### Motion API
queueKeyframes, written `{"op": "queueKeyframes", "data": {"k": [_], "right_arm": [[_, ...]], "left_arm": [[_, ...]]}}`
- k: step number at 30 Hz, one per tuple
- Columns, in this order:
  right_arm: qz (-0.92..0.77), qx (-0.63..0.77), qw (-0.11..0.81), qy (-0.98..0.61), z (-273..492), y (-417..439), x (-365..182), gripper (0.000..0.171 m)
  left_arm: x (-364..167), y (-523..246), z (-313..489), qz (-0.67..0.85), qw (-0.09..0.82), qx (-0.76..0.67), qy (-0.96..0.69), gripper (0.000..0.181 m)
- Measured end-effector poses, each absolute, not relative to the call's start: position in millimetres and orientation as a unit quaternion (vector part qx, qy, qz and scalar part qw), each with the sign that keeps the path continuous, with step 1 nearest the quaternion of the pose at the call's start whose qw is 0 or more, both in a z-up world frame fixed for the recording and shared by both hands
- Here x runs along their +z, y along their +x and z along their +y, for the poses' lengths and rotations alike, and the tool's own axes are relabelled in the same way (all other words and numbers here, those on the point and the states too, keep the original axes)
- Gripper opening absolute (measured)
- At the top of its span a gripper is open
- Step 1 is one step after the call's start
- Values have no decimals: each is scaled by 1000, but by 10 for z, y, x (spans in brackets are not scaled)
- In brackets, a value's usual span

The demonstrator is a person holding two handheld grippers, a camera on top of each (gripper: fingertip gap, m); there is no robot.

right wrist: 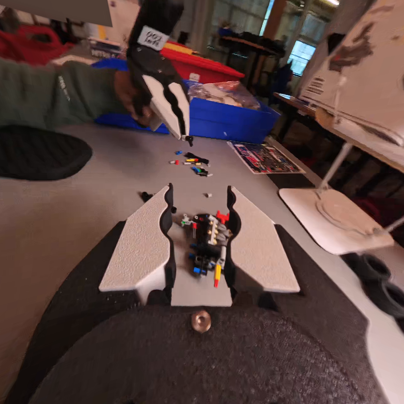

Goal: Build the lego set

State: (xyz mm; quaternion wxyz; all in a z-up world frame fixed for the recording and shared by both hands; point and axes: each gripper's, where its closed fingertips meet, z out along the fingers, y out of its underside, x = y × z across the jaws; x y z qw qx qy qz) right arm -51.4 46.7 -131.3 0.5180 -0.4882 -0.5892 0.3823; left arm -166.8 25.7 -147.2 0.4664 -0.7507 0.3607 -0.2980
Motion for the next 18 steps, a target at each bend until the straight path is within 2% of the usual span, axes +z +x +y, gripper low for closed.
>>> {"op": "queueKeyframes", "data": {"k": [3, 8, 11, 14, 18], "right_arm": [[-666, 361, 498, -422, 162, -829, -1404, 44], [-691, 386, 471, -389, -142, -910, -1469, 37], [-692, 405, 459, -383, -266, -857, -1469, 27], [-700, 405, 447, -382, -331, -796, -1501, 8], [-685, 441, 424, -396, -365, -638, -1470, 6]], "left_arm": [[-1352, -1313, 17, 383, 446, -390, -709, 5], [-1401, -946, -249, 420, 397, -462, -672, 5], [-1487, -825, -308, 433, 374, -475, -668, 5], [-1512, -729, -368, 440, 362, -487, -662, 5], [-1535, -739, -382, 447, 362, -472, -668, 5]]}}
